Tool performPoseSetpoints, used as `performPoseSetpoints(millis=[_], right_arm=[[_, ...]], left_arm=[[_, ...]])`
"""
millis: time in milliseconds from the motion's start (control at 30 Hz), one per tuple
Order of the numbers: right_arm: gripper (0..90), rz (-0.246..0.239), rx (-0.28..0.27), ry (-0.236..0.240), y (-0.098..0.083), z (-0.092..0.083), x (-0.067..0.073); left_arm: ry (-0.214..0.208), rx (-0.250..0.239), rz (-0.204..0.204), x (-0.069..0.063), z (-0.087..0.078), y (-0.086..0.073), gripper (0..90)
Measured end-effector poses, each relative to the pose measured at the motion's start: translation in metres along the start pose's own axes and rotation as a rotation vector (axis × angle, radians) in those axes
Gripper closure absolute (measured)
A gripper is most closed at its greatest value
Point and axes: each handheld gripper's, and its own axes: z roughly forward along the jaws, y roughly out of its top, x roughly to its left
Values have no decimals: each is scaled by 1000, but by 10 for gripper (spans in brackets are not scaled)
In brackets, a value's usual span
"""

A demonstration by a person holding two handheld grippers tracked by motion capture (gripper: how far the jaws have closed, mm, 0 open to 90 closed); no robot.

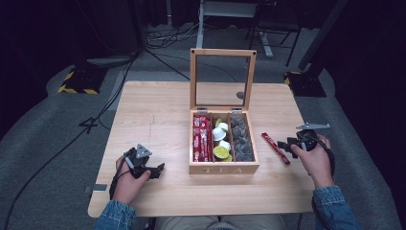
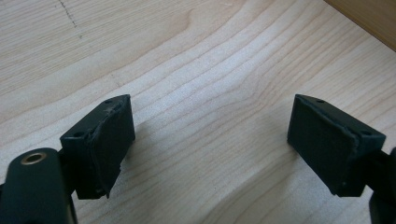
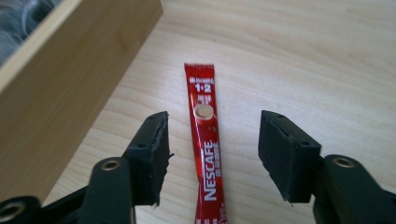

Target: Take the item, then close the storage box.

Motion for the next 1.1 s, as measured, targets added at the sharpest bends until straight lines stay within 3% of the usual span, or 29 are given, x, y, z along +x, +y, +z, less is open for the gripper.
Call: performPoseSetpoints(millis=[300,500,1100], right_arm=[[417,-40,-115,22,9,-15,11],[416,-61,-201,53,28,-30,15],[414,-156,-294,94,100,-55,28]], left_arm=[[2,3,0,0,1,2,150],[5,3,-1,0,2,2,150],[9,2,-6,0,2,2,150]])
